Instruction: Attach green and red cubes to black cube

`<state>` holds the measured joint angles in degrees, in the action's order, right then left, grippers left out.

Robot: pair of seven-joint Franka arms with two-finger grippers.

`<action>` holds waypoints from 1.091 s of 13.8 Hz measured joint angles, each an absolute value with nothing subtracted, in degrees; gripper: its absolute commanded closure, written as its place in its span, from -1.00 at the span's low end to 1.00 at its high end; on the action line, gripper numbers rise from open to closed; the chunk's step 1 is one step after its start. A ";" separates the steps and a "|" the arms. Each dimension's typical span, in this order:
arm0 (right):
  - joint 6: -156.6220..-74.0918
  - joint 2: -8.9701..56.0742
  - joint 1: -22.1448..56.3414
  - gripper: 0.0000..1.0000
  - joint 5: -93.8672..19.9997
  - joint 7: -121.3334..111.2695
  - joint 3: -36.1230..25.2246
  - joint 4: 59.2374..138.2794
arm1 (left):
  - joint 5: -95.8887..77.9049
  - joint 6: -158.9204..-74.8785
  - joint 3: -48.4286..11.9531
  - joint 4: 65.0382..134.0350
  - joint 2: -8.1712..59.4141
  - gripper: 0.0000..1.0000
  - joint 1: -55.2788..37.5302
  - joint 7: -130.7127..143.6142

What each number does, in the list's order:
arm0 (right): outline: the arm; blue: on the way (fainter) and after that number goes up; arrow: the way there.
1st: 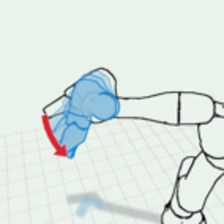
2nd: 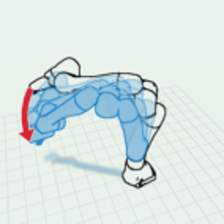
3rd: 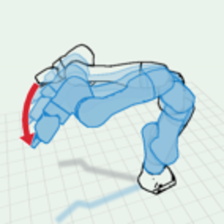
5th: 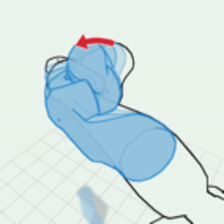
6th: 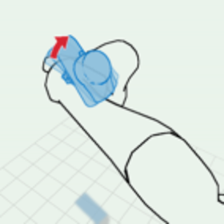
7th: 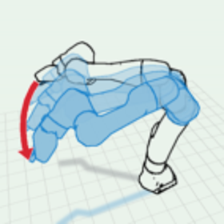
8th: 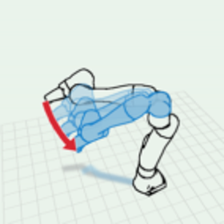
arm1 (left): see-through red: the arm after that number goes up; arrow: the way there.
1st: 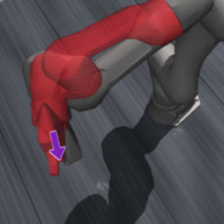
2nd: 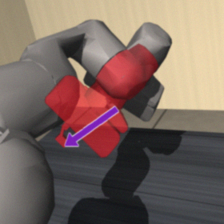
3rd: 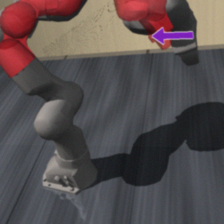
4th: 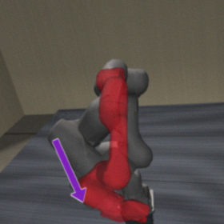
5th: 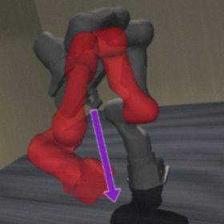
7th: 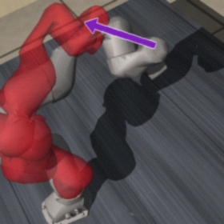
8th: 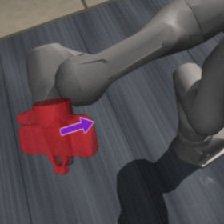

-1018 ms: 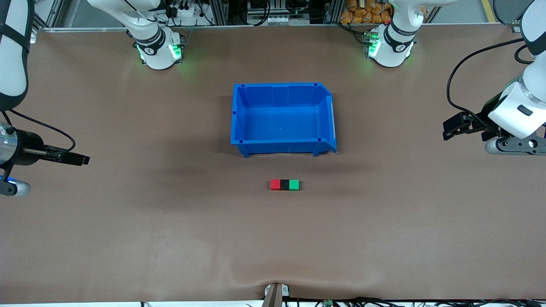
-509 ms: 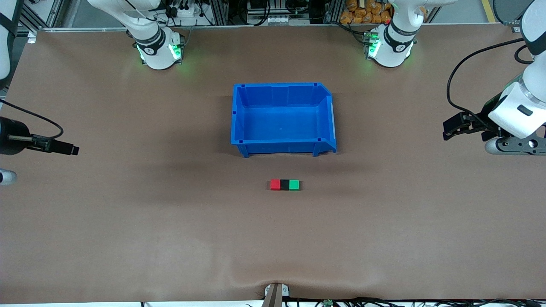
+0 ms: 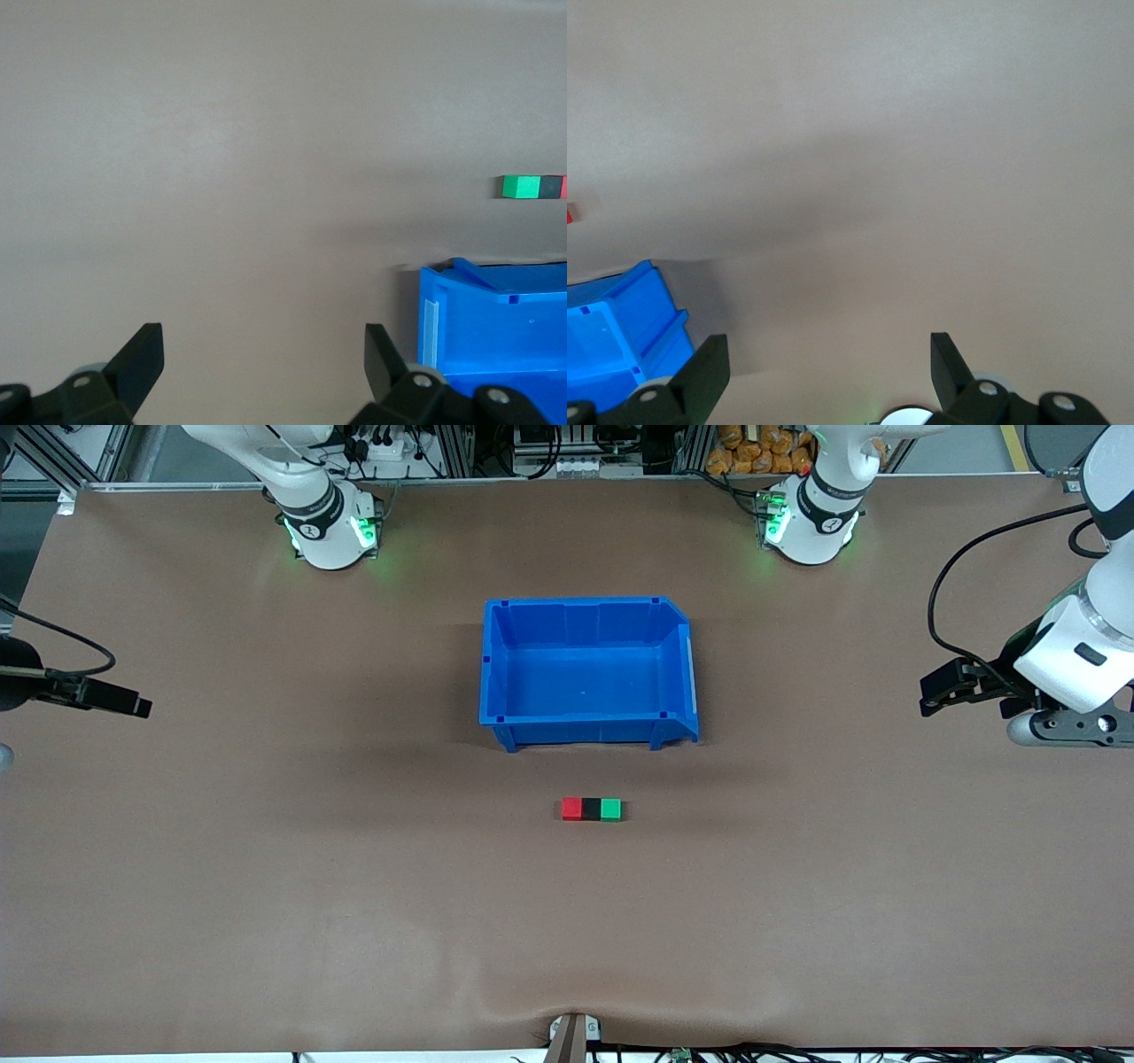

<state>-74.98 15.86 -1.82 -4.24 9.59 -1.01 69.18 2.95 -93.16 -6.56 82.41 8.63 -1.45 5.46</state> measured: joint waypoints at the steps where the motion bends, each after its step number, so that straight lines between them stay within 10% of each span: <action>1: -74.97 15.17 -1.82 -1.00 -4.24 9.25 -0.97 69.64 | 2.95 -93.16 -6.57 82.41 8.63 -1.00 -1.45 5.46; 15: -74.97 7.00 -1.83 -1.00 -3.14 4.48 -1.05 75.20 | 2.95 -93.16 -6.56 82.41 8.63 -1.00 -1.45 5.46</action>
<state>-74.97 7.00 -1.83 -3.14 4.48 -1.05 75.20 2.95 -93.16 -6.56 82.41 8.63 -1.45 5.46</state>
